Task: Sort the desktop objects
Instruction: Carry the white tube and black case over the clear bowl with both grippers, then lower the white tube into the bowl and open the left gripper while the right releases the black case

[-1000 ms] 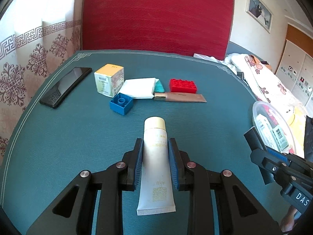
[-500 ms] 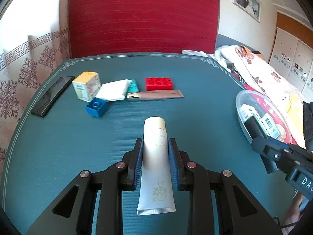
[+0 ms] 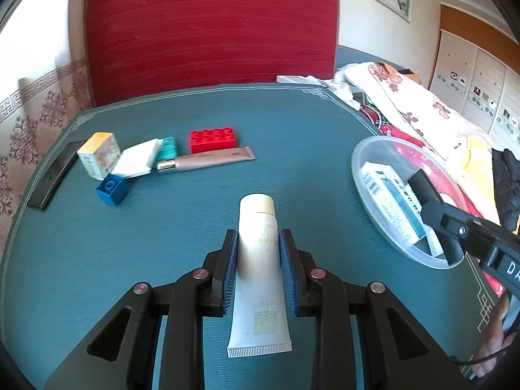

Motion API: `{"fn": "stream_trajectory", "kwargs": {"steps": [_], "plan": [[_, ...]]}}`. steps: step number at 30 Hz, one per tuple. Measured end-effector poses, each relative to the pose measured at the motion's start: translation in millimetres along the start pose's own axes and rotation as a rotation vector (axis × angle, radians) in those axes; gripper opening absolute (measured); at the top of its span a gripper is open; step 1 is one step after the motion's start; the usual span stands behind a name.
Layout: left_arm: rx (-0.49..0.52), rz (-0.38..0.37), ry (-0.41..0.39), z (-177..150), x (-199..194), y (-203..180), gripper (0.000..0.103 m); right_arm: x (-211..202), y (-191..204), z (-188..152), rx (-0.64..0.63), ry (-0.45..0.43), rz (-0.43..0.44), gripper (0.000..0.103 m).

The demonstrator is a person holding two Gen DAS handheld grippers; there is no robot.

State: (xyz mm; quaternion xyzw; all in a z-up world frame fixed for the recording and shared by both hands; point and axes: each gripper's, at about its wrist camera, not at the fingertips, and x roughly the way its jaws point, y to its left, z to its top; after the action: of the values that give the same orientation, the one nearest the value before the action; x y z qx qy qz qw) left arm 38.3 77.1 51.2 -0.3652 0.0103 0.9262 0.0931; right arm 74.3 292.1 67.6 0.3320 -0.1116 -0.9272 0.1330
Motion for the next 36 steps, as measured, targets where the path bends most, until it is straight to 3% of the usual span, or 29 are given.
{"fn": "stream_trajectory", "kwargs": {"steps": [26, 36], "plan": [[0.08, -0.052, 0.008, 18, 5, -53, 0.028, -2, -86, 9, 0.111, -0.038, -0.145, 0.022], [0.101, -0.065, 0.02, 22, 11, -70, 0.028, 8, -89, 9, 0.088, -0.022, -0.147, 0.022]]}}
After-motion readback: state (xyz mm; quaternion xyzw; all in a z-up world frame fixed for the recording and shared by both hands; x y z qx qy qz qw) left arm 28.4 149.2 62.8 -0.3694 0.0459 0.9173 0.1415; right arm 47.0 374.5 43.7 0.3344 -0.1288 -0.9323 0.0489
